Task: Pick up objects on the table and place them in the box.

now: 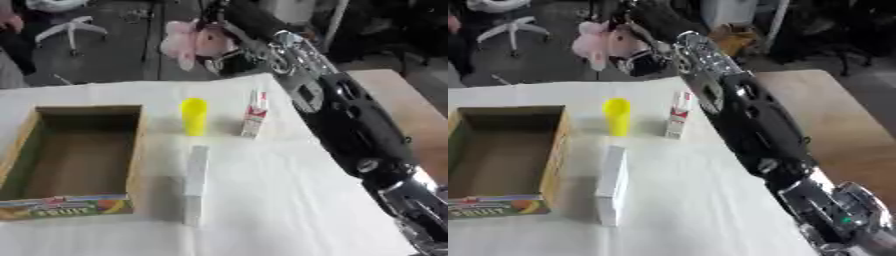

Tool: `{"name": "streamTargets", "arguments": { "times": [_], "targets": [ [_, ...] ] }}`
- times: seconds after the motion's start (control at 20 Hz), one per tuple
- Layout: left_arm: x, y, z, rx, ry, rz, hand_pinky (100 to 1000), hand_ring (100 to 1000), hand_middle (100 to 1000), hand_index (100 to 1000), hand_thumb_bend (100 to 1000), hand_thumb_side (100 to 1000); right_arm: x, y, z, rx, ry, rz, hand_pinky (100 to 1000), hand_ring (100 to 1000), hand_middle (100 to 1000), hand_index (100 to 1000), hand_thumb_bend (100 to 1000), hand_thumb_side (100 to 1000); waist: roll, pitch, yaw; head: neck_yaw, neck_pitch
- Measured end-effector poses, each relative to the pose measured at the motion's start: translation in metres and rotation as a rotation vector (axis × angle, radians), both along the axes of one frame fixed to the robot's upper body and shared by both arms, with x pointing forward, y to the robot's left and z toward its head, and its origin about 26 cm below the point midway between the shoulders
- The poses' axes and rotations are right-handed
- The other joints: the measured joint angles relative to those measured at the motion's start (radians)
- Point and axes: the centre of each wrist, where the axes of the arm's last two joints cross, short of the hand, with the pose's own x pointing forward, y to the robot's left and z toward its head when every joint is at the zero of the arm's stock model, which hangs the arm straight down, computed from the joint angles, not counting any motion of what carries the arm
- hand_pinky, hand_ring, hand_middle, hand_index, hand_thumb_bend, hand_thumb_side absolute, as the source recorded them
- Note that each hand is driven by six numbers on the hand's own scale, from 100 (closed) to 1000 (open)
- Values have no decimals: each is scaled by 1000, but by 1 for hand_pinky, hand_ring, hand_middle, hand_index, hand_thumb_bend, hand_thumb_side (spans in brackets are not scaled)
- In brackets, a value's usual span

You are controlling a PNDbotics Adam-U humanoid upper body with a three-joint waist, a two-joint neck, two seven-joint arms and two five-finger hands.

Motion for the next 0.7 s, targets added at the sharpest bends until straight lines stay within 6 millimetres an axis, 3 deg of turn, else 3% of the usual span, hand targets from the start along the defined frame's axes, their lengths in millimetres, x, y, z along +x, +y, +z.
{"name": "streamTargets", "arguments": {
  "times": [0.7],
  "targets": [
    [-7, 2, 24, -35, -133, 103, 660, 699, 630, 766, 572, 837, -15, 42, 1, -92, 14, 199, 111, 323, 411, 457, 244, 192, -21, -13, 39, -16, 0]
  ]
}}
